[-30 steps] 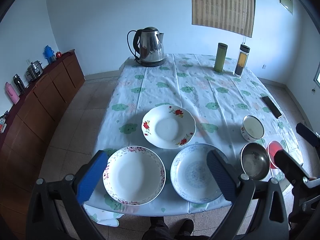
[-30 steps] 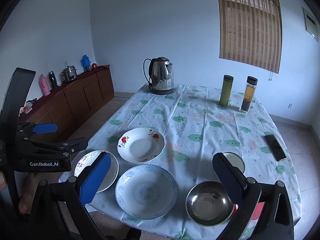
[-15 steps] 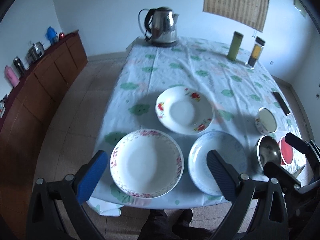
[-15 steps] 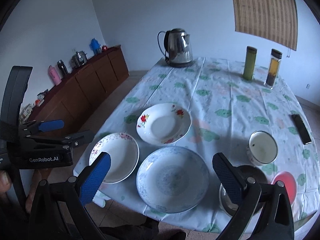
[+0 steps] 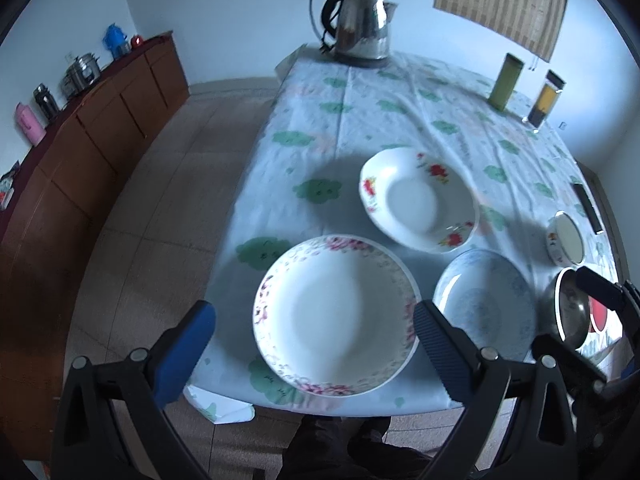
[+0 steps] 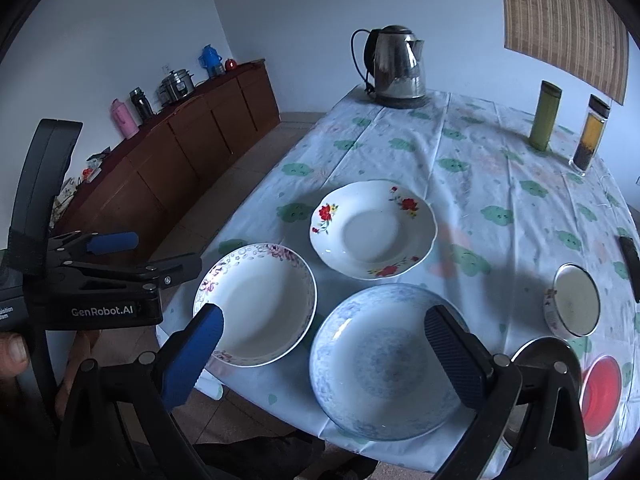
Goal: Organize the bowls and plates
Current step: 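Move left tool to pink-floral bowl rim and close while right tool grips its rim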
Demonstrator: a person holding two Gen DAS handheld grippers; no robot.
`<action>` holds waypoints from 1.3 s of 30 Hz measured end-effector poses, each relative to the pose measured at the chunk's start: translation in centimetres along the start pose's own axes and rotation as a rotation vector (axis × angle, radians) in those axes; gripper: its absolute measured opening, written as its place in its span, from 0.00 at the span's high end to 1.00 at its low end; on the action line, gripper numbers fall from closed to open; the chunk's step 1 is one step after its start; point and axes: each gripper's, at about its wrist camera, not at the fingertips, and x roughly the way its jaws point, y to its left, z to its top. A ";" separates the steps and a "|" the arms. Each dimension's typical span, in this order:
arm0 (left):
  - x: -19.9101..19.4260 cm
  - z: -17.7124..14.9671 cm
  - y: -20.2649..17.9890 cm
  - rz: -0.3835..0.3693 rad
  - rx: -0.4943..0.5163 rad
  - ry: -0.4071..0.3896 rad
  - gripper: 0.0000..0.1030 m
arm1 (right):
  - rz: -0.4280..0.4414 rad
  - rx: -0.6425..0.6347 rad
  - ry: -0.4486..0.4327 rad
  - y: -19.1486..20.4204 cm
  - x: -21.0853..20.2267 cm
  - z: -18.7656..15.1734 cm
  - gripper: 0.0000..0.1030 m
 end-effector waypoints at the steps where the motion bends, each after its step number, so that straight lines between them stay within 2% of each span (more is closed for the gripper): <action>1: 0.3 -0.1 0.4 0.001 -0.007 0.010 0.02 | -0.001 0.005 0.008 0.0 0.5 0.0 0.01; 11: 4.1 -1.1 2.9 -0.006 -0.041 0.099 0.02 | -0.050 -0.022 0.069 1.3 4.2 0.3 0.06; 13: 5.1 -1.3 3.1 0.007 -0.036 0.121 0.02 | -0.054 -0.025 0.085 1.4 5.2 0.3 0.15; 17: 6.6 -1.5 4.1 0.007 -0.048 0.154 0.04 | -0.057 -0.025 0.119 1.4 7.3 0.2 0.24; 19: 7.4 -1.4 4.3 -0.002 -0.049 0.165 0.04 | -0.055 -0.019 0.136 1.4 8.2 0.0 0.33; 21: 8.3 -1.4 4.5 0.000 -0.052 0.187 0.09 | -0.056 -0.017 0.151 1.4 9.1 -0.1 0.39; 24: 9.8 -1.4 4.8 -0.008 -0.069 0.234 0.17 | -0.060 -0.022 0.169 1.5 10.5 0.0 0.43; 29: 11.5 -1.3 5.4 -0.014 -0.083 0.278 0.20 | -0.054 -0.026 0.195 1.6 12.4 0.2 0.46; 34: 12.4 -1.5 5.6 -0.041 -0.092 0.305 0.29 | -0.039 -0.027 0.242 1.7 14.2 0.0 0.58; 36: 12.8 -1.6 5.6 -0.055 -0.095 0.319 0.40 | -0.037 -0.029 0.256 1.7 14.7 -0.1 0.60; 39: 13.5 -1.6 5.8 -0.083 -0.112 0.347 0.52 | -0.031 -0.034 0.276 1.7 15.5 -0.1 0.67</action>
